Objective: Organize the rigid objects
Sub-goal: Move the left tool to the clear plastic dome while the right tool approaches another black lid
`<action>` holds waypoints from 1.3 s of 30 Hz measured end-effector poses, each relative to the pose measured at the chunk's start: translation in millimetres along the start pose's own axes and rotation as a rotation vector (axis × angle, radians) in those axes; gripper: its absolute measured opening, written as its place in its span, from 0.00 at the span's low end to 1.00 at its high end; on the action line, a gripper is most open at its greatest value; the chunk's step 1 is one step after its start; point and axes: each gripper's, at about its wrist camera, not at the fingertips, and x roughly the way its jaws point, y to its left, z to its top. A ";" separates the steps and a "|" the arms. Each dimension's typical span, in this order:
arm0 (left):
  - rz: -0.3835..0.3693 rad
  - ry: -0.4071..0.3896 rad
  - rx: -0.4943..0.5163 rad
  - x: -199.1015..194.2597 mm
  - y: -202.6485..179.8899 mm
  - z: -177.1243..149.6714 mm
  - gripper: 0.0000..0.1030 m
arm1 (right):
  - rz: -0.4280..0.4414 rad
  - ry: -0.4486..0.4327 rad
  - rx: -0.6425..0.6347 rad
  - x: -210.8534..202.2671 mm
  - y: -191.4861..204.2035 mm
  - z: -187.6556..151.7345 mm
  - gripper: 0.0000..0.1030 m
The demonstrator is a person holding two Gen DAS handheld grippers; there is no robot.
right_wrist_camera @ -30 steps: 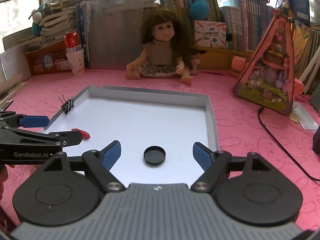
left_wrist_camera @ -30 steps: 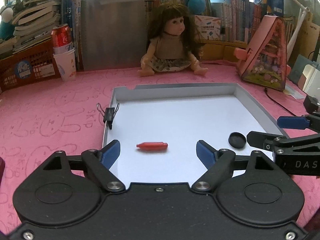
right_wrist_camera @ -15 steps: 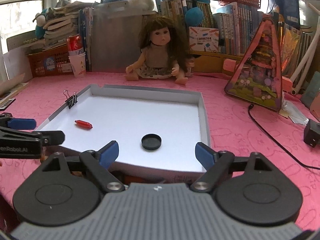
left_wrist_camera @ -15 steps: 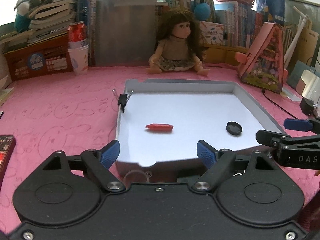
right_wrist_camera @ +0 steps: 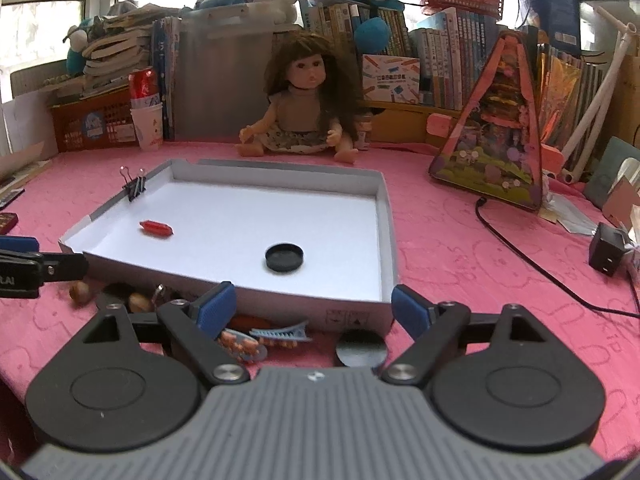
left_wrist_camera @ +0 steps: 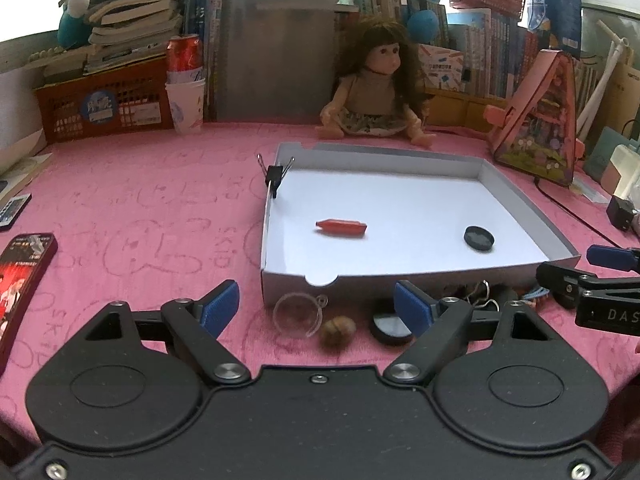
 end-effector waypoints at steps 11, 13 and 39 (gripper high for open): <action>0.019 0.026 -0.039 7.6 10.0 -9.0 0.70 | -0.026 0.027 0.041 1.9 -13.9 -14.6 0.88; 0.028 0.033 -0.054 10.1 13.1 -9.9 0.68 | -0.032 0.027 0.041 2.6 -14.5 -16.0 0.88; 0.032 0.009 -0.042 7.5 14.6 -13.4 0.42 | -0.103 0.020 0.021 4.1 -19.8 -23.9 0.81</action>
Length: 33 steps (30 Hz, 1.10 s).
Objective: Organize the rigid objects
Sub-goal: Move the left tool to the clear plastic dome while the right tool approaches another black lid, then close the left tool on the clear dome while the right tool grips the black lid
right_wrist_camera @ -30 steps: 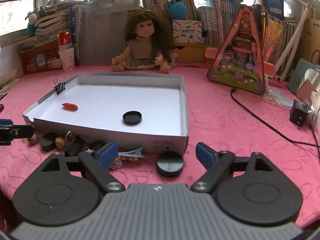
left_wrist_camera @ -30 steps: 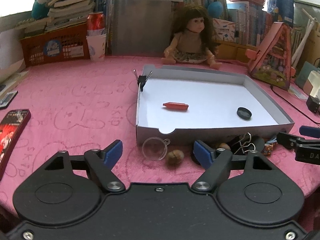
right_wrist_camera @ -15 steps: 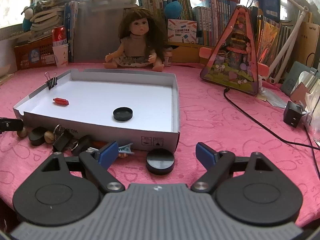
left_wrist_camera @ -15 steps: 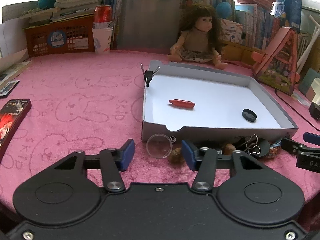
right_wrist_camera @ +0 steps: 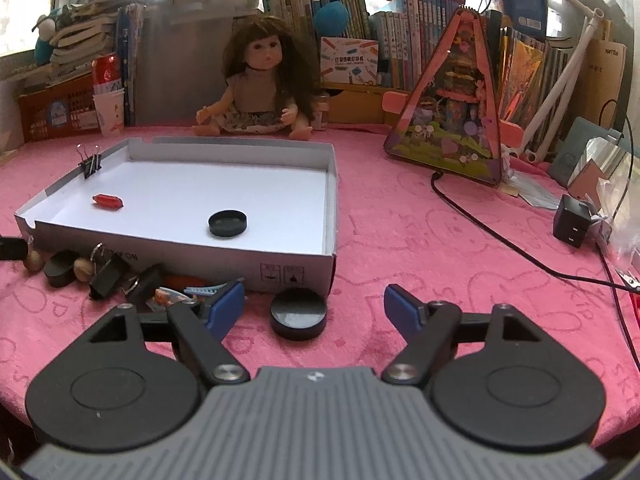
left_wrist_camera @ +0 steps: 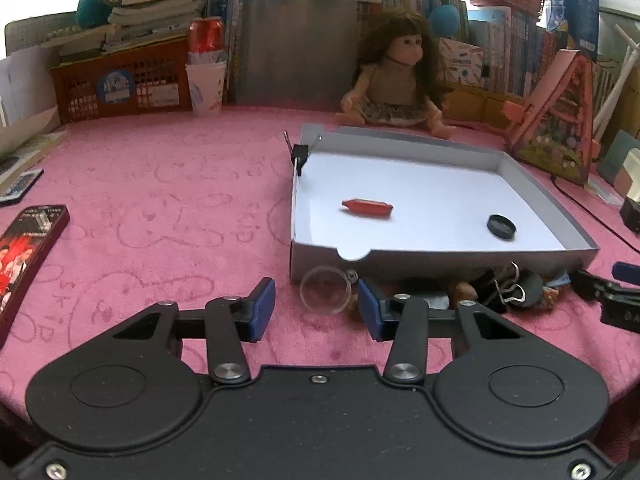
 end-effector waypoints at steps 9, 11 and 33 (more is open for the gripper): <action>0.039 -0.001 -0.046 7.6 8.3 4.1 0.43 | -0.007 0.020 0.008 4.6 -2.0 -3.2 0.81; 0.052 0.013 -0.053 9.3 12.4 3.6 0.43 | -0.008 0.031 0.016 6.9 -3.6 -3.5 0.81; 0.071 0.020 -0.025 16.6 4.7 -2.8 0.44 | 0.001 0.040 0.026 9.4 -4.3 -5.2 0.80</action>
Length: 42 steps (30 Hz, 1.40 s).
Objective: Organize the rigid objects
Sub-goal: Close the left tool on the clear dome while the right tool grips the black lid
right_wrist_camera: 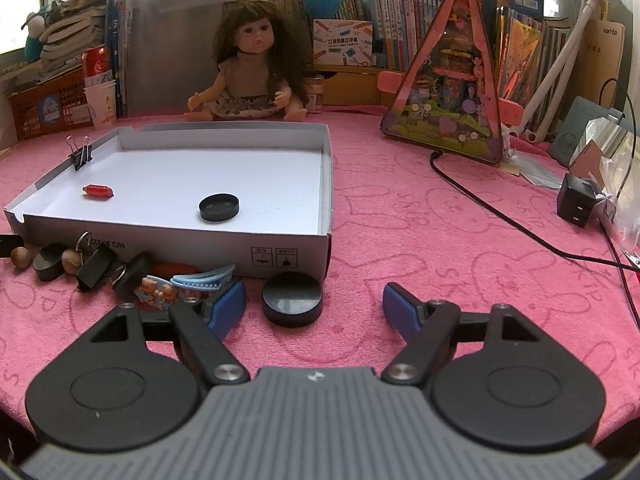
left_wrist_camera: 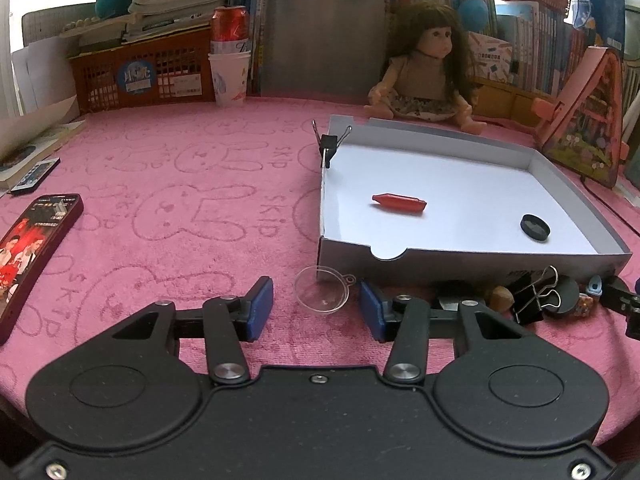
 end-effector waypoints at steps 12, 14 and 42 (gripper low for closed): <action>-0.005 -0.007 -0.014 -7.8 2.1 -2.2 0.25 | 0.056 -0.007 -0.057 -5.4 15.4 1.8 0.36; -0.011 -0.008 -0.017 -10.4 2.3 -0.7 0.25 | 0.056 -0.005 -0.051 -5.6 16.0 2.9 0.35; -0.094 -0.099 -0.005 -30.4 -11.5 43.4 0.25 | 0.076 -0.065 -0.023 -23.6 18.5 40.8 0.35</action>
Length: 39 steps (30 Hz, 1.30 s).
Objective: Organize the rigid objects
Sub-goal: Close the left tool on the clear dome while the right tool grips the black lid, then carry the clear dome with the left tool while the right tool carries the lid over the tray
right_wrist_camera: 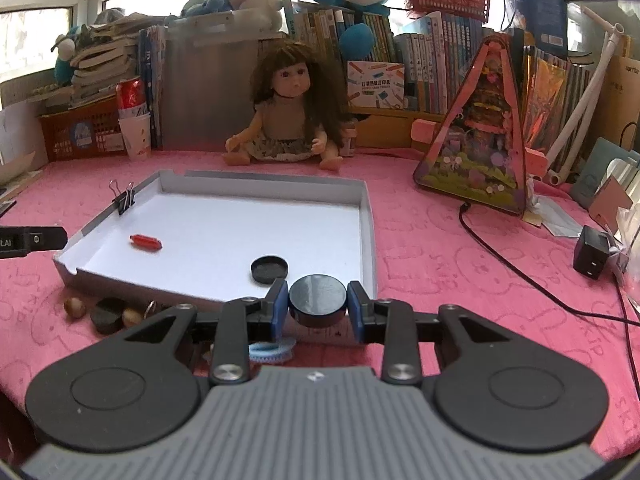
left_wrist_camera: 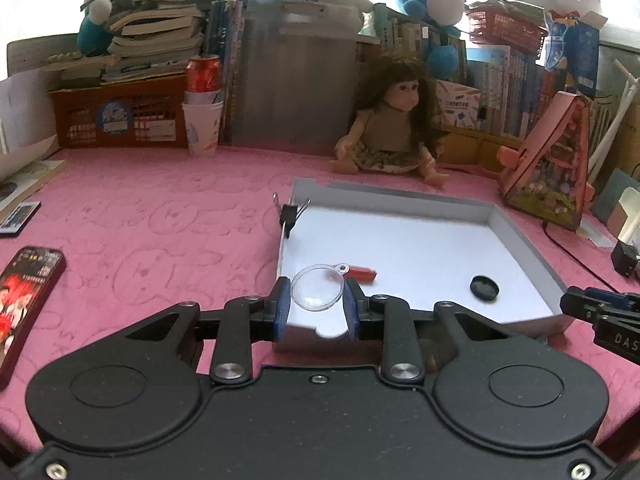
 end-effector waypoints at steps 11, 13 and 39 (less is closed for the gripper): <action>-0.072 0.043 0.023 37.5 -13.9 41.5 0.25 | 0.059 0.037 0.064 28.8 -6.2 29.5 0.35; -0.102 0.079 0.015 49.5 -14.3 48.8 0.25 | 0.066 0.047 0.070 35.4 -7.3 35.1 0.35; -0.076 0.304 0.069 164.3 -25.6 64.7 0.25 | 0.120 0.344 0.098 147.4 4.7 71.5 0.36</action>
